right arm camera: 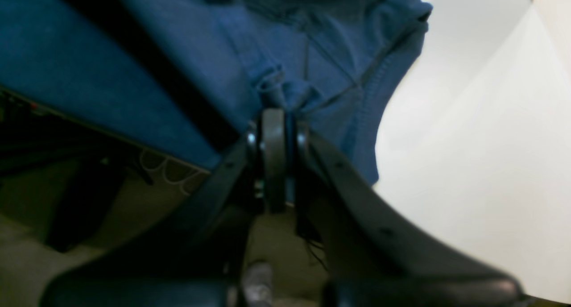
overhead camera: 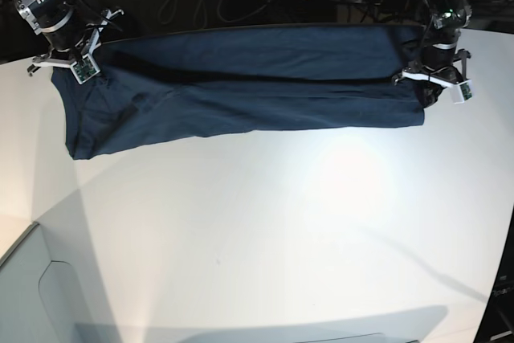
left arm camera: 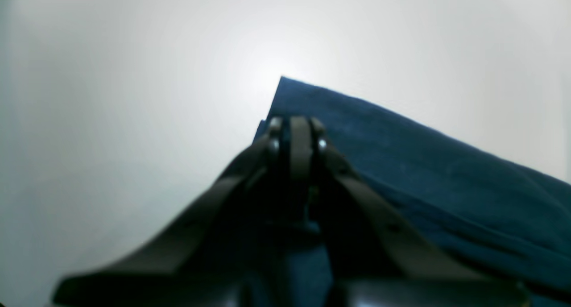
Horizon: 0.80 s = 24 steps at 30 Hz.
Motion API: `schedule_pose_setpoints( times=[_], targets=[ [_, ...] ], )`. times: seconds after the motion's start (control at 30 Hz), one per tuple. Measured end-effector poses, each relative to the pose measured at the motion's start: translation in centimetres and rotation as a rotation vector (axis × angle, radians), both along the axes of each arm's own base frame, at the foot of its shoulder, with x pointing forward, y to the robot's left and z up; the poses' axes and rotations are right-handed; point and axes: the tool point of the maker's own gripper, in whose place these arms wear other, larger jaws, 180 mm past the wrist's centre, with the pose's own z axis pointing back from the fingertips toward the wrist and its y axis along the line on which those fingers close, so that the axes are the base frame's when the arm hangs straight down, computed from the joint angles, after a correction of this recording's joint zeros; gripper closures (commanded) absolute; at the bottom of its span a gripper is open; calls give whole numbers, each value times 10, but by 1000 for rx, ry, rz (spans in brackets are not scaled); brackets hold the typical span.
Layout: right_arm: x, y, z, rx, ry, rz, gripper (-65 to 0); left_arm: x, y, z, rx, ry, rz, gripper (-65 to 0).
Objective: Fold the T-shirt properly
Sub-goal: 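Release and regrasp the folded corners with both grippers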
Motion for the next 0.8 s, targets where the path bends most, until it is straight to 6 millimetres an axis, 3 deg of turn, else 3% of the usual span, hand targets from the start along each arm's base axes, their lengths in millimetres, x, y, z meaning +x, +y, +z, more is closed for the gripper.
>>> schedule_pose_setpoints(
  times=[0.4,0.7,0.8],
  targets=[
    [5,0,-3,4,-1,-6,-1,-16,2,-1,19,29,-2,0],
    [-1,-3,-28,42,62,-32,-2,-21,7,7,40,22,8,0],
    [2,-2,-27,44,54,-31,-60,-21,8,7,41,22,11,0]
  ],
)
